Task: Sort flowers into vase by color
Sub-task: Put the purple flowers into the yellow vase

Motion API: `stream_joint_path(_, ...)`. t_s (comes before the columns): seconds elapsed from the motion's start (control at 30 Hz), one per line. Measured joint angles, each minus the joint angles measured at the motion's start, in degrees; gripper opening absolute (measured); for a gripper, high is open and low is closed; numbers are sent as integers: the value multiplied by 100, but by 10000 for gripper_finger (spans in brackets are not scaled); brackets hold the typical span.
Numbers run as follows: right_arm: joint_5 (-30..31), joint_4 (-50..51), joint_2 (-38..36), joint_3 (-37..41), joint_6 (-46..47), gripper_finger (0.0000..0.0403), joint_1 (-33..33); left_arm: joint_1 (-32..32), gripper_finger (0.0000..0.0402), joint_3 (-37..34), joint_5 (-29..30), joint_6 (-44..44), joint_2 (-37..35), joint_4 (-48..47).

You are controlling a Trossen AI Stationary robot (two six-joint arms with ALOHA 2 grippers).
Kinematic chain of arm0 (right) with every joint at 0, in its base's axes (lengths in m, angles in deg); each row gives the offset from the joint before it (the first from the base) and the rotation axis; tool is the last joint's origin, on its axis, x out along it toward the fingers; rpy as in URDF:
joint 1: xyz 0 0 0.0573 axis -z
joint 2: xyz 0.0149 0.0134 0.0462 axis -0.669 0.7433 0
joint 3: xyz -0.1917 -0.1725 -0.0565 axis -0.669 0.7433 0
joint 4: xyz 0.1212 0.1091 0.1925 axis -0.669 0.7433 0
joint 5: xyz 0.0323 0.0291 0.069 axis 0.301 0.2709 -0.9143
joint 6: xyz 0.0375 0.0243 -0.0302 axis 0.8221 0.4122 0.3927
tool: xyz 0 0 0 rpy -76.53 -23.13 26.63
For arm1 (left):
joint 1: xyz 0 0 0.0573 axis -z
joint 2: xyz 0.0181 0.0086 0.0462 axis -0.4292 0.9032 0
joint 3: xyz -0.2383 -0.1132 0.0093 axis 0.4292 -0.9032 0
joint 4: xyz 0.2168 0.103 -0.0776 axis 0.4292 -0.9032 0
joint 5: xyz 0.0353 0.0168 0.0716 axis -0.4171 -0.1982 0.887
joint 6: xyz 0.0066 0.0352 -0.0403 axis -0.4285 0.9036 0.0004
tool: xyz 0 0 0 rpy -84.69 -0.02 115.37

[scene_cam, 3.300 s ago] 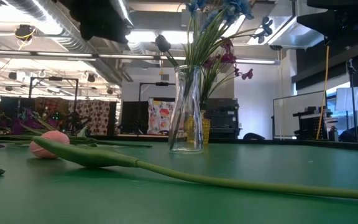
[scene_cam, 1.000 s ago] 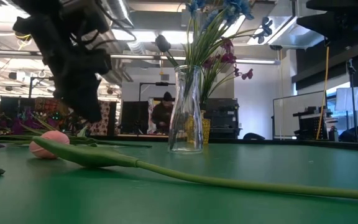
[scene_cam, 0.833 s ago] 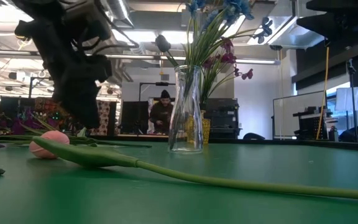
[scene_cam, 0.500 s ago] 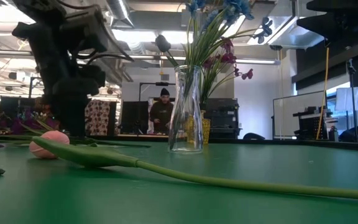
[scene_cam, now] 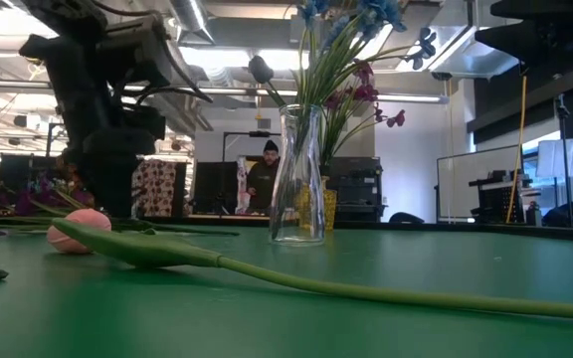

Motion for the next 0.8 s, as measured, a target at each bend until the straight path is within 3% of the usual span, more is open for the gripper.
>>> stream_joint_path(0.57,35,-55,2,249,155,227,-2,-49,194,525,127,267,-10,-698)
stream_joint_path(0.8,188,-175,2,280,160,227,0,-147,194,525,-136,258,5,-1025)
